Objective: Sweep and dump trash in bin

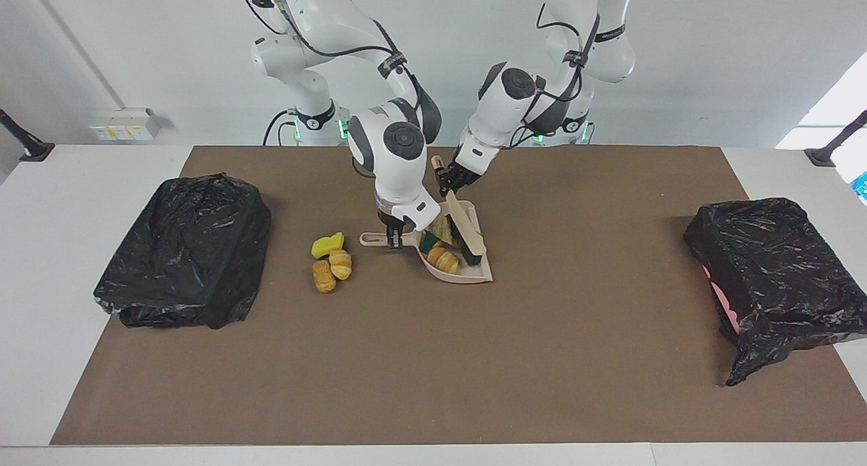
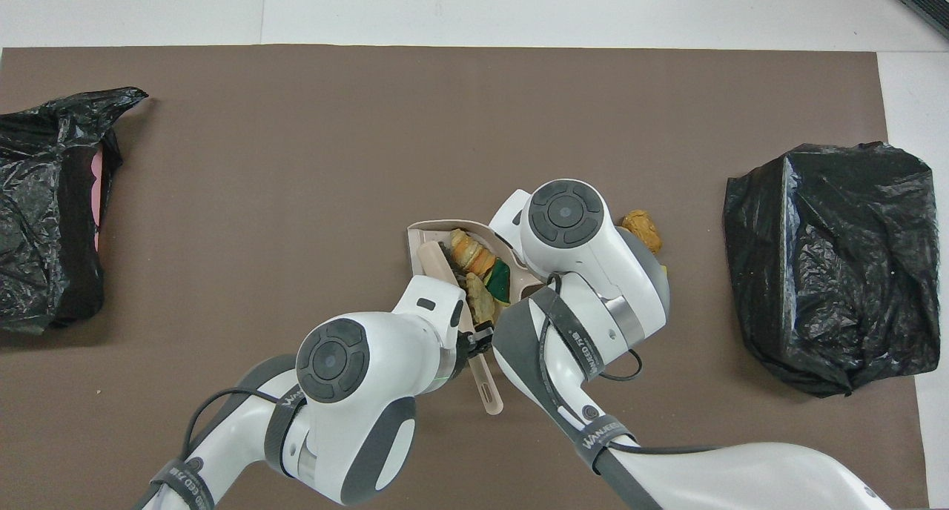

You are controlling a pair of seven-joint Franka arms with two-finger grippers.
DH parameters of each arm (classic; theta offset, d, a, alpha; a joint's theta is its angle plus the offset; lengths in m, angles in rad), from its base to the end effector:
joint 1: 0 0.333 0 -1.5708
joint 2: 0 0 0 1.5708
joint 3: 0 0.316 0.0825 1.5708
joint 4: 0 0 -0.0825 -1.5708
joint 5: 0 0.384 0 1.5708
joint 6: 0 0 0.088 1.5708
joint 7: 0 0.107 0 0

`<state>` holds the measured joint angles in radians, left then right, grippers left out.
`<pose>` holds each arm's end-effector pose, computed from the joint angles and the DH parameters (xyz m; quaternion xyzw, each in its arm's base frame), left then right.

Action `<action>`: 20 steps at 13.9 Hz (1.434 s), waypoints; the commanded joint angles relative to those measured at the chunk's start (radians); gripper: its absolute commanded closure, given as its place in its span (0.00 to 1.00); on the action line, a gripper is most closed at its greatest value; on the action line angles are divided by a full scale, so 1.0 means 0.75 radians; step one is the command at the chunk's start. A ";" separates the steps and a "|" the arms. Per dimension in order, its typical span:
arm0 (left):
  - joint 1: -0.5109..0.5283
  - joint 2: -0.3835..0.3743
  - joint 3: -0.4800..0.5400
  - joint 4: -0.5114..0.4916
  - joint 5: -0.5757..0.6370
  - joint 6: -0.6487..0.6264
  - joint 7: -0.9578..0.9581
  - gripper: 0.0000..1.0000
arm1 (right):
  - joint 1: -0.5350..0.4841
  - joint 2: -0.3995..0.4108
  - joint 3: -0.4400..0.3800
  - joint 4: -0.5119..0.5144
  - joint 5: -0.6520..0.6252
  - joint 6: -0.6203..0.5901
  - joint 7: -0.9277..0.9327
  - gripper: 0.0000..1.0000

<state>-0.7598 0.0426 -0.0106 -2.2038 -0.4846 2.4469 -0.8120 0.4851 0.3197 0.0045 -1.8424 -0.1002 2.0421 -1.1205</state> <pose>0.3978 -0.3866 0.3822 0.9622 0.1881 -0.0537 0.1896 0.5473 0.2852 0.3450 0.6727 0.7362 -0.0701 0.0218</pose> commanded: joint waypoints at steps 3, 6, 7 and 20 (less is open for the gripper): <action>0.064 0.054 0.012 0.108 -0.043 0.000 0.019 1.00 | -0.017 -0.021 0.014 -0.049 -0.001 0.042 -0.005 1.00; 0.133 0.023 0.012 0.124 -0.043 -0.080 0.029 1.00 | -0.017 -0.021 0.014 -0.047 -0.001 0.042 -0.005 1.00; 0.162 0.003 0.016 0.134 -0.041 -0.129 0.031 1.00 | -0.017 -0.021 0.014 -0.047 -0.001 0.042 0.001 1.00; 0.314 -0.151 0.039 0.157 0.173 -0.616 -0.051 1.00 | -0.098 -0.101 0.010 -0.028 0.058 0.014 0.073 1.00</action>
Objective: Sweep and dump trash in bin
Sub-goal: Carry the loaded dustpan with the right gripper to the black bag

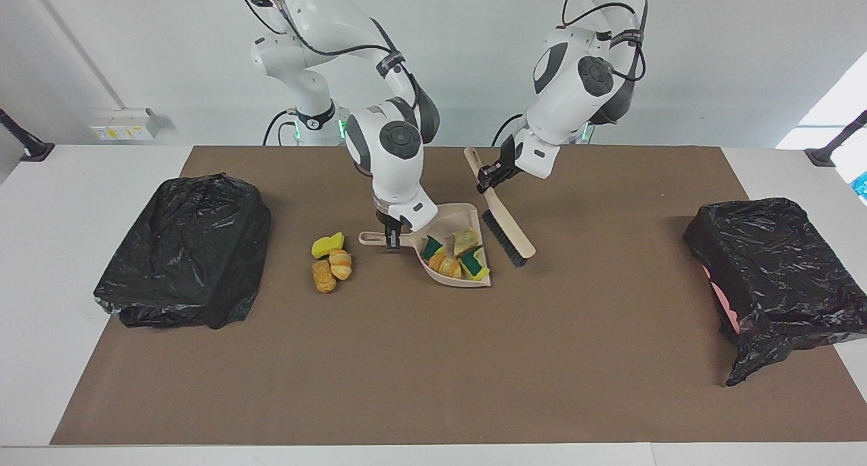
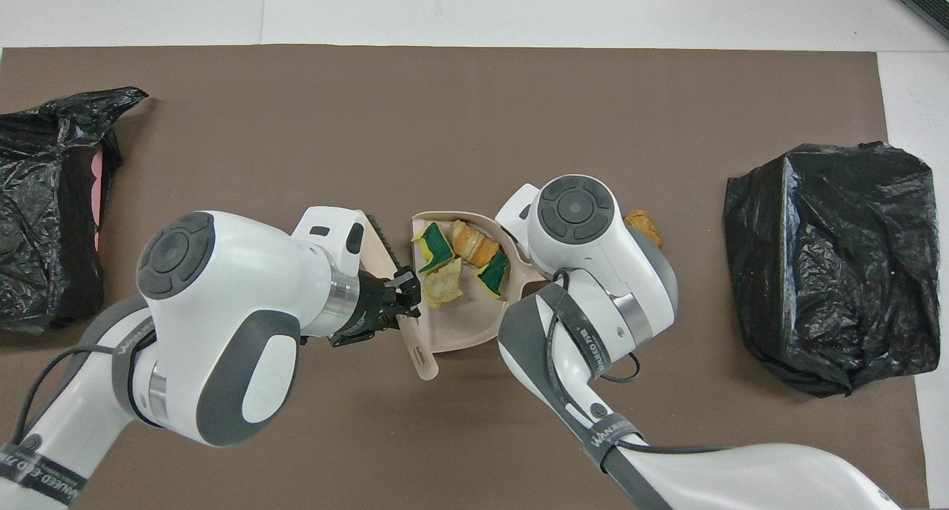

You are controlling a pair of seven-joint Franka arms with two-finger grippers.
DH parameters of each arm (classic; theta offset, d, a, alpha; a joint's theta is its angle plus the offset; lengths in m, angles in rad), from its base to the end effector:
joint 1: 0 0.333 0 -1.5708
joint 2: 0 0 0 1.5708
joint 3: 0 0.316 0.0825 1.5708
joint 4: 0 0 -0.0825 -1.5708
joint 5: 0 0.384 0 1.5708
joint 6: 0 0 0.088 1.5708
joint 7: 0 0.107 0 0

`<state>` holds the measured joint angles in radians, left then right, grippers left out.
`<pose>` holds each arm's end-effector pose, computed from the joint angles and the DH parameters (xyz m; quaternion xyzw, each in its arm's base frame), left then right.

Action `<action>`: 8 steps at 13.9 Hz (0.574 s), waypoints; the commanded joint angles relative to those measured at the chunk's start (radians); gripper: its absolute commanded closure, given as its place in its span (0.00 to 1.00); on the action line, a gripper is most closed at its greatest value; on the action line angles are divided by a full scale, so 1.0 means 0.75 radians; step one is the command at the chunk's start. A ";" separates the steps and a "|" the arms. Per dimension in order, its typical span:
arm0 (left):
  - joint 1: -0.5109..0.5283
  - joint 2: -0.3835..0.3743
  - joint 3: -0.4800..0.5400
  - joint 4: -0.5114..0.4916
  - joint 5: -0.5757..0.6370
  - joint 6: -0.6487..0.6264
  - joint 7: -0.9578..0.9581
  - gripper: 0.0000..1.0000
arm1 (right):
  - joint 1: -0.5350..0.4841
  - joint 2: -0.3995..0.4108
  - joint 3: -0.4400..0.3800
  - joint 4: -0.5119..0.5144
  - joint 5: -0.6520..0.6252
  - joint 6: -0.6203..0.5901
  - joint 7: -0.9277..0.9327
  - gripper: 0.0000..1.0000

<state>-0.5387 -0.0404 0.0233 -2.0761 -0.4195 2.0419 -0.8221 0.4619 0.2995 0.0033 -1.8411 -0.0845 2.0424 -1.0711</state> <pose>0.4594 -0.2861 0.4515 0.9522 0.2422 -0.1132 0.1480 0.5537 0.2726 0.3580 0.7031 0.7084 -0.0576 0.0199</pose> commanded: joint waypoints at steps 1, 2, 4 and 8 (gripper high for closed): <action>0.047 -0.048 -0.009 -0.024 0.113 -0.102 -0.019 1.00 | -0.100 -0.088 0.012 -0.024 0.037 -0.011 -0.002 1.00; 0.062 -0.057 -0.011 -0.034 0.138 -0.113 0.002 1.00 | -0.137 -0.101 0.014 -0.008 0.037 -0.040 -0.006 1.00; 0.054 -0.053 -0.013 -0.052 0.142 -0.107 0.085 1.00 | -0.202 -0.133 0.012 0.035 0.037 -0.099 -0.012 1.00; -0.110 -0.038 -0.023 -0.103 0.209 -0.092 0.221 1.00 | -0.415 -0.209 0.000 0.156 0.011 -0.314 -0.034 1.00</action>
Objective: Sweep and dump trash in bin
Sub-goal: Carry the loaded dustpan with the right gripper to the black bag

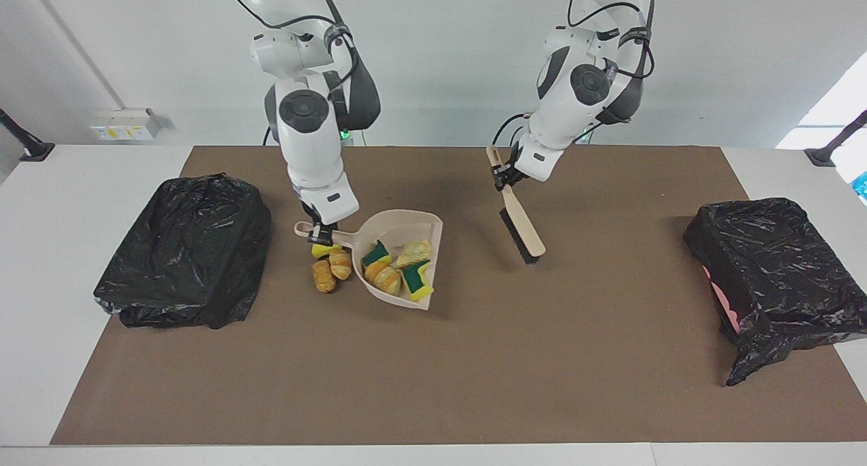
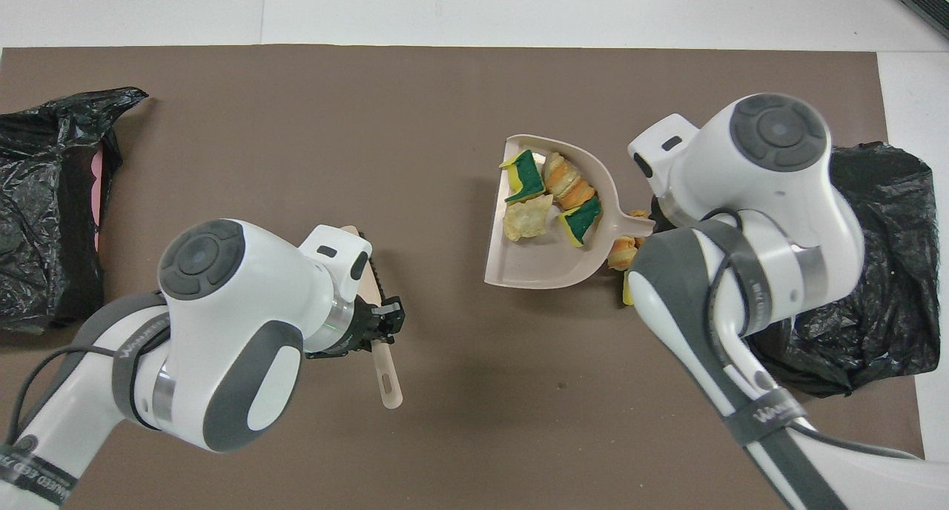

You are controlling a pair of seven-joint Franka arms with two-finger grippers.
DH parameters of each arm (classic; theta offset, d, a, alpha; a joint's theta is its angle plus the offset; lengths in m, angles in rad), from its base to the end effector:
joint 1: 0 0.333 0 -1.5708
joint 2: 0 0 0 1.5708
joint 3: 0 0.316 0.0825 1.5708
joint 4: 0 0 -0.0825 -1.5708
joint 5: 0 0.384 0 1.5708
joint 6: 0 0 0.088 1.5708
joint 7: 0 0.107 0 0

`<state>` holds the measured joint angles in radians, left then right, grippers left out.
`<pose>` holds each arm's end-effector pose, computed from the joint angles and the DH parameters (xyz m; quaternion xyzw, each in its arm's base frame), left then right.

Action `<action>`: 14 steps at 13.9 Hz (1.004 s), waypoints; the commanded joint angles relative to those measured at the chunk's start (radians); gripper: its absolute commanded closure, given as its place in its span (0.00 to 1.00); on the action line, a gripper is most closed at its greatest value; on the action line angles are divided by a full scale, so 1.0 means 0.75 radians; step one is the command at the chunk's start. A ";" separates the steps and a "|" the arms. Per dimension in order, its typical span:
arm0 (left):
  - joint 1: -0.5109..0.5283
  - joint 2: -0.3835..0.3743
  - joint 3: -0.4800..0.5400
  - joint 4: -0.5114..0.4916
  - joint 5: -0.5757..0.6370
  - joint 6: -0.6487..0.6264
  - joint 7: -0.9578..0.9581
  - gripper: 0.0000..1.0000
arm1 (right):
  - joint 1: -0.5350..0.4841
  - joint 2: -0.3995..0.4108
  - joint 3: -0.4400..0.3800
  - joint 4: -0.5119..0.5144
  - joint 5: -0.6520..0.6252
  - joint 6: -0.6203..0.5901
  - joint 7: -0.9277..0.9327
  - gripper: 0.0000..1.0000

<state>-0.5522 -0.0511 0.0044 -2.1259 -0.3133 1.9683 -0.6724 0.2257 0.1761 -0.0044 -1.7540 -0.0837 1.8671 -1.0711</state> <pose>0.4335 -0.2878 0.4266 0.9802 0.1292 -0.1236 0.0851 0.5928 0.1270 0.4598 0.7891 0.6121 -0.0452 0.0235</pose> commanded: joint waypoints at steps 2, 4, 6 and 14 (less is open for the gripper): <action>-0.202 -0.024 0.004 -0.078 0.082 0.020 0.017 1.00 | -0.225 -0.106 0.008 0.038 0.005 -0.101 -0.175 1.00; -0.290 -0.032 0.002 -0.157 0.111 0.079 -0.003 1.00 | -0.351 -0.145 0.002 0.038 0.003 -0.117 -0.267 1.00; -0.347 -0.052 0.000 -0.253 0.113 0.157 -0.076 1.00 | -0.470 -0.151 -0.006 0.038 -0.035 -0.143 -0.339 1.00; -0.391 -0.055 0.004 -0.311 0.113 0.227 -0.163 0.00 | -0.824 -0.186 -0.006 0.001 -0.524 -0.005 -0.658 1.00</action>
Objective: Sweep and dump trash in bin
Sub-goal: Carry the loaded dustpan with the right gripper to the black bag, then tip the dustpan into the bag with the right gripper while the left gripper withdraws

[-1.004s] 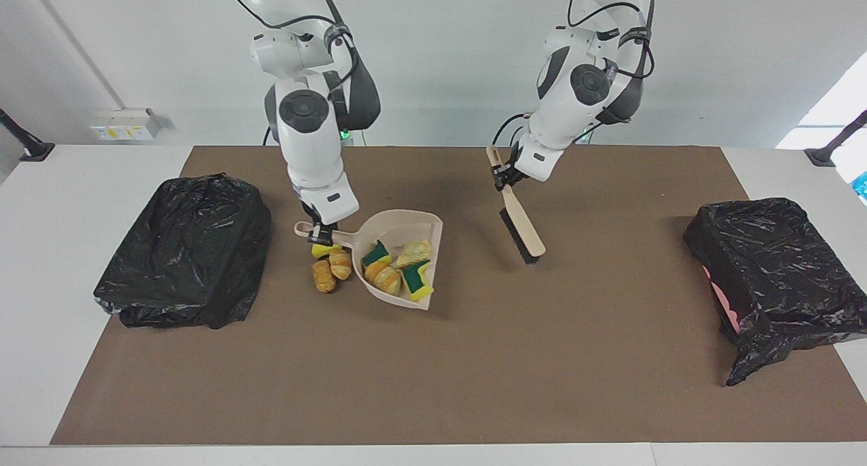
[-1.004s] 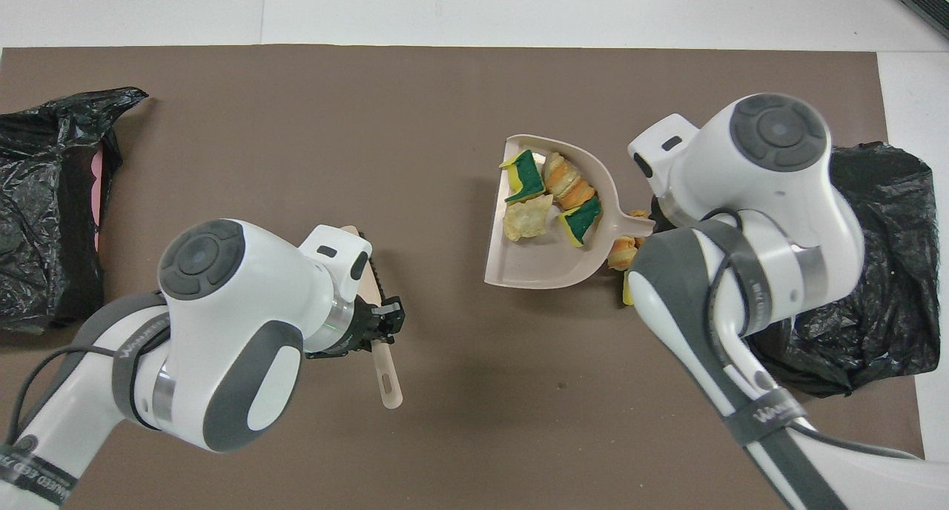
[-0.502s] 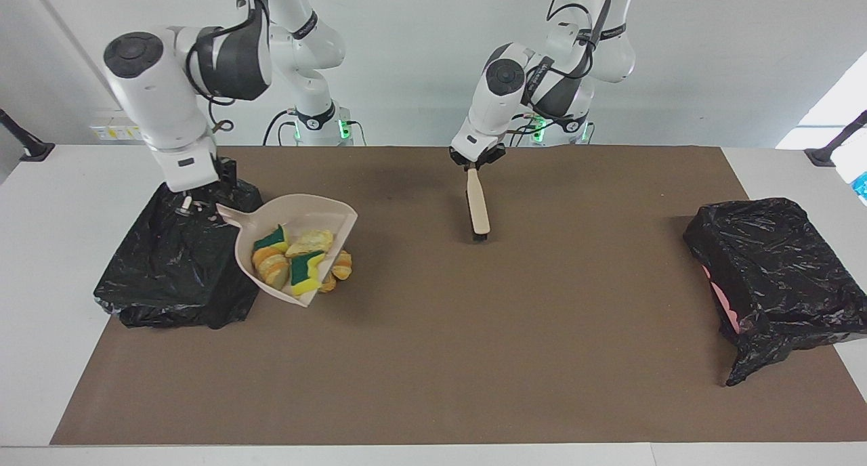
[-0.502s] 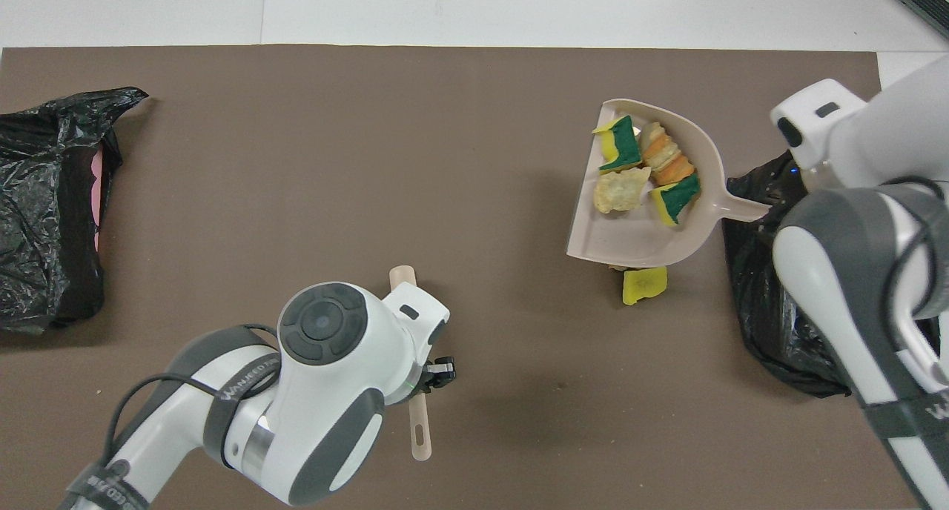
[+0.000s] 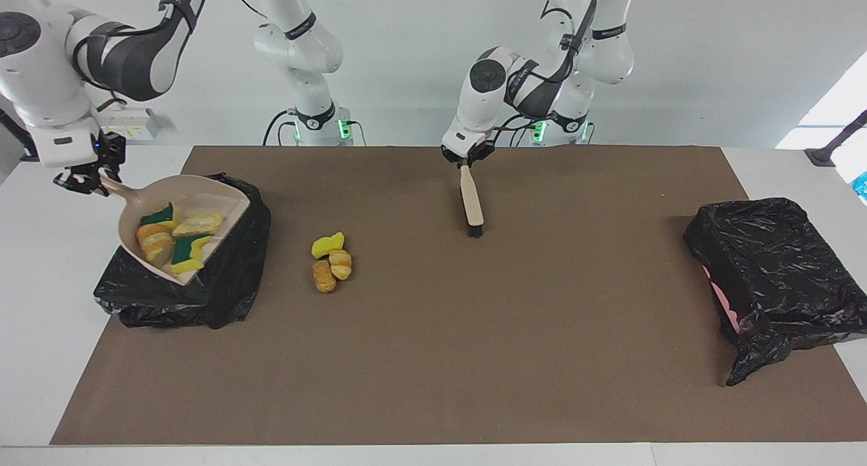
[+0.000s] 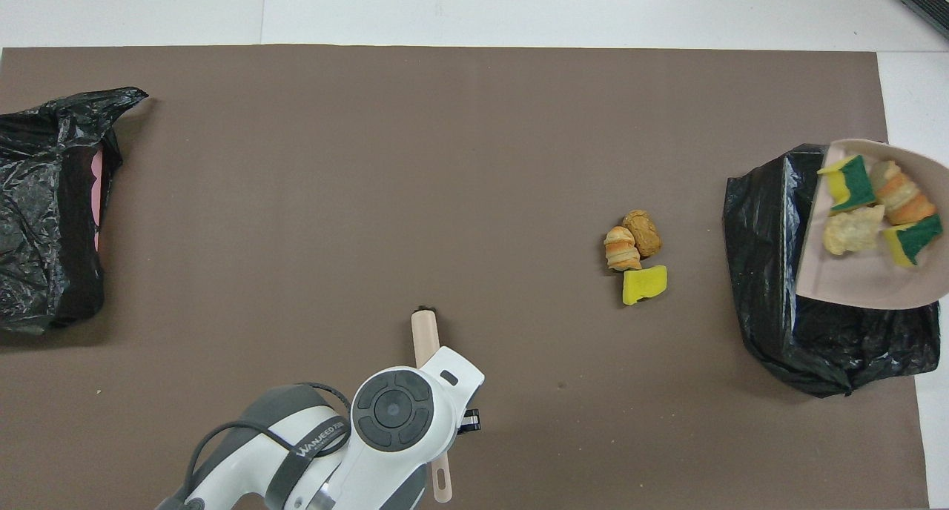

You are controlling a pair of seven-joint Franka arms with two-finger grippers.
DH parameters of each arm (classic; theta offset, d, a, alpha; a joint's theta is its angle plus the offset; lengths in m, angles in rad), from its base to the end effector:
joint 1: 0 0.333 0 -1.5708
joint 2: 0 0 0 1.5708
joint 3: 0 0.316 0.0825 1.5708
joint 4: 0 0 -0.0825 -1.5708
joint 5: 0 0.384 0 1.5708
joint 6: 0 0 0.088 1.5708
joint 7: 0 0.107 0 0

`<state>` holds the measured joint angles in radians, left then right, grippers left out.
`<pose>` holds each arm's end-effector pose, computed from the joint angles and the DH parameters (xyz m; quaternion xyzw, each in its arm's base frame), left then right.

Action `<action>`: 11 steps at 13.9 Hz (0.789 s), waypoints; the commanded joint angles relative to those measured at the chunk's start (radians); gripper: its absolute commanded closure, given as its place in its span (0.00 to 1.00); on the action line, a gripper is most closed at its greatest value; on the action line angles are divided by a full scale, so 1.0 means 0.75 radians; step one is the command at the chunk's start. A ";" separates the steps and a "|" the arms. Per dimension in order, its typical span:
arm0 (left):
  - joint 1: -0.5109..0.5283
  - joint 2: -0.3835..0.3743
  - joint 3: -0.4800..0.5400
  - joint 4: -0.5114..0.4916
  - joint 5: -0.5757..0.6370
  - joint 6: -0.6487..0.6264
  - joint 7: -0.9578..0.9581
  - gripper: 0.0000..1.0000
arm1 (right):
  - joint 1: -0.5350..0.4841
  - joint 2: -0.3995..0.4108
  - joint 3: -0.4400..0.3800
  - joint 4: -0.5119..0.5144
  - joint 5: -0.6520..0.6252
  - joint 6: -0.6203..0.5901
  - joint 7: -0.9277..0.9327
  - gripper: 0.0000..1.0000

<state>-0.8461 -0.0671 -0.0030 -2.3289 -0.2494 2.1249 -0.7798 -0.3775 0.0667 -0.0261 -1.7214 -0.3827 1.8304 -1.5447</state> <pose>0.3109 -0.3699 0.3557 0.9918 0.0382 -0.1200 0.0199 0.5308 -0.2590 0.5432 0.8016 0.5679 -0.1419 0.1215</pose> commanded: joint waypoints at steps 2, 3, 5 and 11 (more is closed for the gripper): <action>0.089 0.011 0.014 0.021 0.030 0.000 0.009 0.00 | -0.006 -0.054 0.025 -0.091 -0.325 0.087 -0.027 1.00; 0.115 0.032 0.014 0.051 0.030 -0.015 0.027 0.00 | 0.006 -0.054 0.031 -0.118 -0.415 0.100 -0.031 1.00; 0.171 0.042 0.018 0.092 0.030 -0.033 0.054 0.00 | 0.041 -0.087 0.043 -0.198 -0.565 0.153 -0.096 1.00; 0.449 0.093 0.022 0.280 0.046 -0.161 0.266 0.00 | 0.123 -0.091 0.045 -0.223 -0.735 0.276 -0.386 1.00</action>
<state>-0.5757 -0.0384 0.0212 -2.2110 -0.2371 2.0846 -0.6267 -0.2993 0.0297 0.0053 -1.8557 -0.8837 2.0074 -1.7581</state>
